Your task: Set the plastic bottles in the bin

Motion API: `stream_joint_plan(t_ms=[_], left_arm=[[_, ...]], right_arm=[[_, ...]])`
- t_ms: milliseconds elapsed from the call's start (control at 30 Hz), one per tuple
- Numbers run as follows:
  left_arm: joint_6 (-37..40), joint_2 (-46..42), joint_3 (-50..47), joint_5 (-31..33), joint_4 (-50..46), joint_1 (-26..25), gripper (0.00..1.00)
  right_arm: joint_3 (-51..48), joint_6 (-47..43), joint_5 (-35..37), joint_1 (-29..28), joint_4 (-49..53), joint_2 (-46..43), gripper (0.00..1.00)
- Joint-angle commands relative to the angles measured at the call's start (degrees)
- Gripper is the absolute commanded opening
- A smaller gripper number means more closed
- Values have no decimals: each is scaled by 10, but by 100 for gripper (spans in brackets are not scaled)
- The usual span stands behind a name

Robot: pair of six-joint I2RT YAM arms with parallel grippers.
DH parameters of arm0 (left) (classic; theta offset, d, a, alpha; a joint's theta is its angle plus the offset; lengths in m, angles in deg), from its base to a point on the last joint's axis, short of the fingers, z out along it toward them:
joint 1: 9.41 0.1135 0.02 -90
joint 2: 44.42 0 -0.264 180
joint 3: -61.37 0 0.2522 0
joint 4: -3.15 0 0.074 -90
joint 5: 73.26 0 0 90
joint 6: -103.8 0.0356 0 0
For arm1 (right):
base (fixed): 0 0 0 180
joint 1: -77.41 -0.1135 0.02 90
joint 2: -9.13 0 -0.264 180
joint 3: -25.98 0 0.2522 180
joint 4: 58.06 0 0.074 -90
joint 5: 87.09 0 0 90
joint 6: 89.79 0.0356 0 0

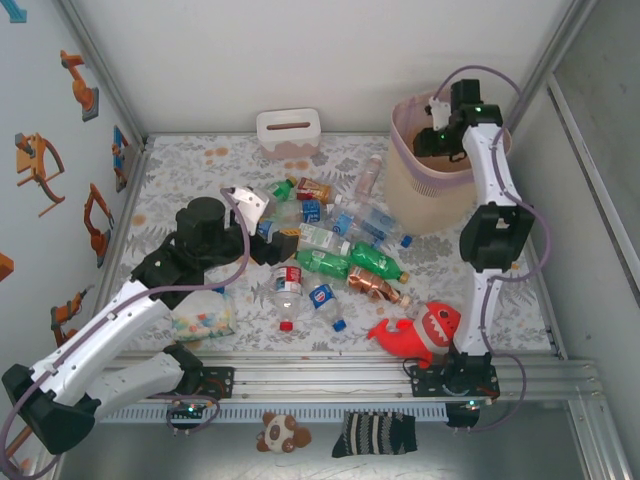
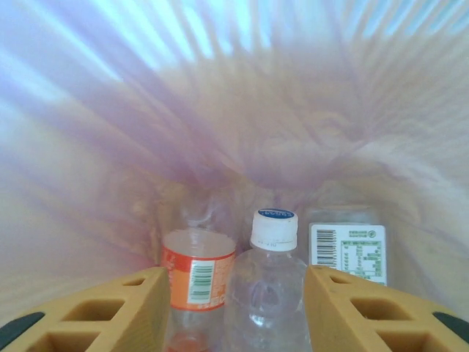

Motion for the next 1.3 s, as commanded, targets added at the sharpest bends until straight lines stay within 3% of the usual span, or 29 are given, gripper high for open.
stream_joint_plan(t_ms=[0, 667, 967, 1267], left_arm=[[-16, -7, -6, -11, 8, 5, 84], [-116, 8, -29, 49, -54, 26, 82], [-186, 35, -38, 118, -139, 30, 82], [-281, 121, -54, 97, -182, 31, 82]], right_arm=[[4, 7, -10, -3, 10, -46, 50], [-130, 28, 21, -34, -49, -246, 49], [-254, 52, 21, -57, -103, -351, 48], [-396, 71, 38, -84, -140, -457, 48]])
